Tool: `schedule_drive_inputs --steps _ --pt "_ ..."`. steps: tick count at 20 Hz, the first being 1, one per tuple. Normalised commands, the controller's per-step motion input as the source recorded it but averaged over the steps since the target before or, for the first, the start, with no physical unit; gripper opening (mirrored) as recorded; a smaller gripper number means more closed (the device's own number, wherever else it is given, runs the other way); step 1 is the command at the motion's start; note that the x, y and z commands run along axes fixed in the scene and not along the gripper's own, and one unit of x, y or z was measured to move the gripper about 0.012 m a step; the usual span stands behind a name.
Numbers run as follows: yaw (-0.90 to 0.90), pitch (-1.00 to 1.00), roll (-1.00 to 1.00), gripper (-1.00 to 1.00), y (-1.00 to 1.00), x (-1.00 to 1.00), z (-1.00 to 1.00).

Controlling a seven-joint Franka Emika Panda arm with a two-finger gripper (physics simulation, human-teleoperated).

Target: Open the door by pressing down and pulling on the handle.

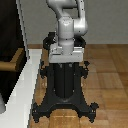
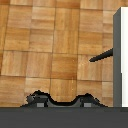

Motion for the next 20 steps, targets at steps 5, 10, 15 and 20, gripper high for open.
schedule_drive_inputs --steps 5,10,15,20 --pt "0.00 0.00 0.00 1.00 0.00 0.00 0.00" --pt "0.00 0.00 0.00 1.00 0.00 0.00 0.00" --pt "0.00 0.00 0.00 1.00 0.00 0.00 0.40" --pt "0.00 0.00 0.00 1.00 0.00 0.00 0.40"
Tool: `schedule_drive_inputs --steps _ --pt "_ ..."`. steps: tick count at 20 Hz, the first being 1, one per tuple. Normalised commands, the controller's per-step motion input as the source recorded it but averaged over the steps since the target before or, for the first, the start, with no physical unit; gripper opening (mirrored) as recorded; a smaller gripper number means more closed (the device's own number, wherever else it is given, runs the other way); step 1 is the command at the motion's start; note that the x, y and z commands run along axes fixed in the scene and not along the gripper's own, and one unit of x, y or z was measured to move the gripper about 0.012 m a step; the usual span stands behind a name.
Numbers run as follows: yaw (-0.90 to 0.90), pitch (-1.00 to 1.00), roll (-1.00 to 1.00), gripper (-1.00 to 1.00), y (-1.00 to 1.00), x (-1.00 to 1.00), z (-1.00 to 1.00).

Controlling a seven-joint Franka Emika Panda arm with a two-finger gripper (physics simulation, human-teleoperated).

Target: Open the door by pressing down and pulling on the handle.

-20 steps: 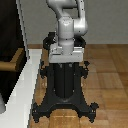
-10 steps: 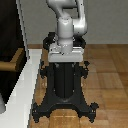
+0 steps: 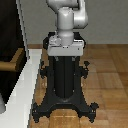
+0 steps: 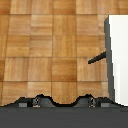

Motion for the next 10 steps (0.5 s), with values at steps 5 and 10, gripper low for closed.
schedule_drive_inputs --steps 5,10 --pt "0.00 0.00 0.00 1.00 0.00 0.00 0.40" --pt "0.00 0.00 0.00 1.00 0.00 0.00 0.60"
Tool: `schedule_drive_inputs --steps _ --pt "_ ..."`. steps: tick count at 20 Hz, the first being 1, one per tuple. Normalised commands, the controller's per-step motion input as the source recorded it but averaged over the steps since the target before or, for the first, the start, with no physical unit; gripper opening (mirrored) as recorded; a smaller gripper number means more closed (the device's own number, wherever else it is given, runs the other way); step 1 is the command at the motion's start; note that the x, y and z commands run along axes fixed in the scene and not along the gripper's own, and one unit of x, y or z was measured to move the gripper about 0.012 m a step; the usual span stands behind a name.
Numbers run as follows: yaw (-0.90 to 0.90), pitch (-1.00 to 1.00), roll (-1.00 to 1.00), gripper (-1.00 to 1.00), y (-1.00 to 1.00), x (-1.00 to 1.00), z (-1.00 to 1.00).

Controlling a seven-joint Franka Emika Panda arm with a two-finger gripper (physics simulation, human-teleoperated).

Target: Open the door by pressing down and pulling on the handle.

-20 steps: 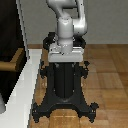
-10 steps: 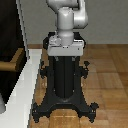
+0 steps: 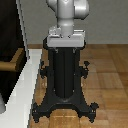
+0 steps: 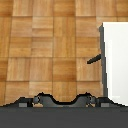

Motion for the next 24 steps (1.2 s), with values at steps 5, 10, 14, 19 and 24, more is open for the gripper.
schedule_drive_inputs --steps 5,10,14,19,24 --pt "0.00 0.00 0.00 1.00 0.00 0.00 0.40" --pt "0.00 0.00 0.00 1.00 0.00 0.00 0.40" --pt "0.00 0.00 0.00 1.00 0.00 0.00 0.25" --pt "0.00 0.00 0.00 1.00 -0.20 0.00 0.20" --pt "0.00 0.00 0.00 1.00 -0.40 0.00 0.00"
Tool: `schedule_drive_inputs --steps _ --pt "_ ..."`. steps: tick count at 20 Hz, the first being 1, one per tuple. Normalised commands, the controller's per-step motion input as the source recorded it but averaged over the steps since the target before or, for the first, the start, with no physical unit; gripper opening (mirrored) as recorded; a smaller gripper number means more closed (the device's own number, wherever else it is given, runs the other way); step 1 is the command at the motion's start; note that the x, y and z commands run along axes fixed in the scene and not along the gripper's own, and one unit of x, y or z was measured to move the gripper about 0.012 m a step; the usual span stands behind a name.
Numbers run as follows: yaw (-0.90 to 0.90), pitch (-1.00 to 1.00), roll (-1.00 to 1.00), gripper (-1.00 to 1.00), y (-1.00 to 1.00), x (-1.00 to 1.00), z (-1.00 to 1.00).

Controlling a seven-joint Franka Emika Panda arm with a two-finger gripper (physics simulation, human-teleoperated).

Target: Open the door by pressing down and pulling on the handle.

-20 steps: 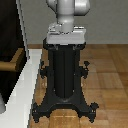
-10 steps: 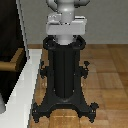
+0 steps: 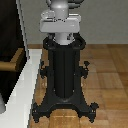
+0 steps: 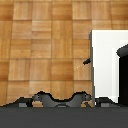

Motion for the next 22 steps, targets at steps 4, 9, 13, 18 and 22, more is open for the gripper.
schedule_drive_inputs --steps 4,9,13,18,22 --pt "0.00 0.00 0.00 1.00 -1.00 0.00 0.00" --pt "0.00 0.00 0.00 1.00 -1.00 0.00 0.00" --pt "0.00 0.00 0.00 1.00 -1.00 0.00 0.00" --pt "0.00 0.00 0.00 1.00 -0.20 0.00 0.00" --pt "0.00 0.00 0.00 1.00 -0.25 0.00 0.00"
